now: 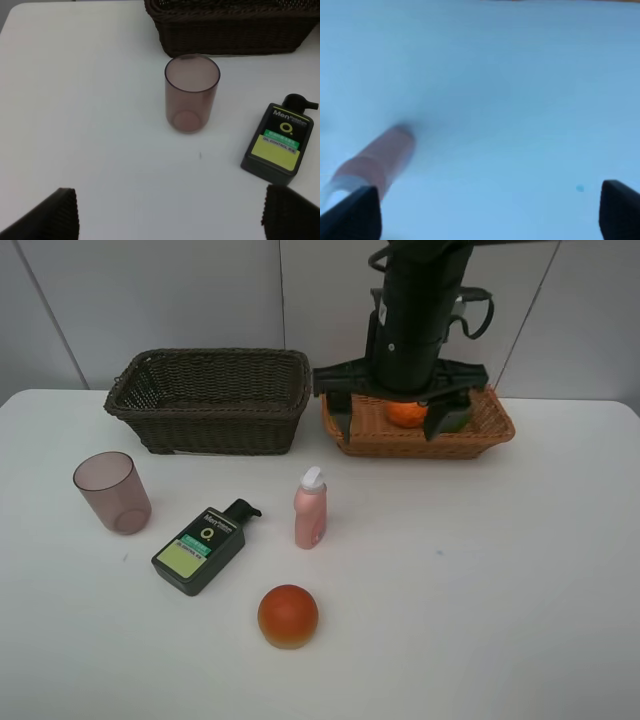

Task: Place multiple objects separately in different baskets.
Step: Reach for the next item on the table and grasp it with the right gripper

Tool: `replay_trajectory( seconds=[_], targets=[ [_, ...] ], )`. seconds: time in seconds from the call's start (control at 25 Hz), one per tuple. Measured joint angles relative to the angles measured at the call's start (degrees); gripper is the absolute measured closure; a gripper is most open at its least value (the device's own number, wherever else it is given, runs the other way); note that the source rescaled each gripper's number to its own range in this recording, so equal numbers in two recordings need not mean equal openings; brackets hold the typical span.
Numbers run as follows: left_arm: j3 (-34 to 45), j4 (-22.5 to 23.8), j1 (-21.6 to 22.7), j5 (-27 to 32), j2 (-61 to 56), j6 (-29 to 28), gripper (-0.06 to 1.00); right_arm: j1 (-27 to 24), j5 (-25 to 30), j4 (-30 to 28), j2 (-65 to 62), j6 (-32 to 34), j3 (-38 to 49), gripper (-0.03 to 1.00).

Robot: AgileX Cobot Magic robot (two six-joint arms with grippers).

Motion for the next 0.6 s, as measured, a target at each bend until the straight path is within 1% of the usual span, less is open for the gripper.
replay_trajectory(
  seconds=[0.12, 0.32, 0.52, 0.6],
  targets=[
    [0.0, 0.0, 0.0, 0.0, 0.0, 0.0, -0.01, 2.7, -2.2, -0.3, -0.1, 4.5, 0.0, 0.06],
    [0.0, 0.0, 0.0, 0.0, 0.0, 0.0, -0.01, 5.2, -3.9, -1.0, 1.4, 11.9, 0.0, 0.06],
    [0.0, 0.0, 0.0, 0.0, 0.0, 0.0, -0.01, 7.0, -7.1, -0.9, 4.2, 16.8, 0.0, 0.06],
    [0.0, 0.0, 0.0, 0.0, 0.0, 0.0, -0.01, 7.0, -8.0, -0.7, 5.3, 17.5, 0.0, 0.06]
  ],
)
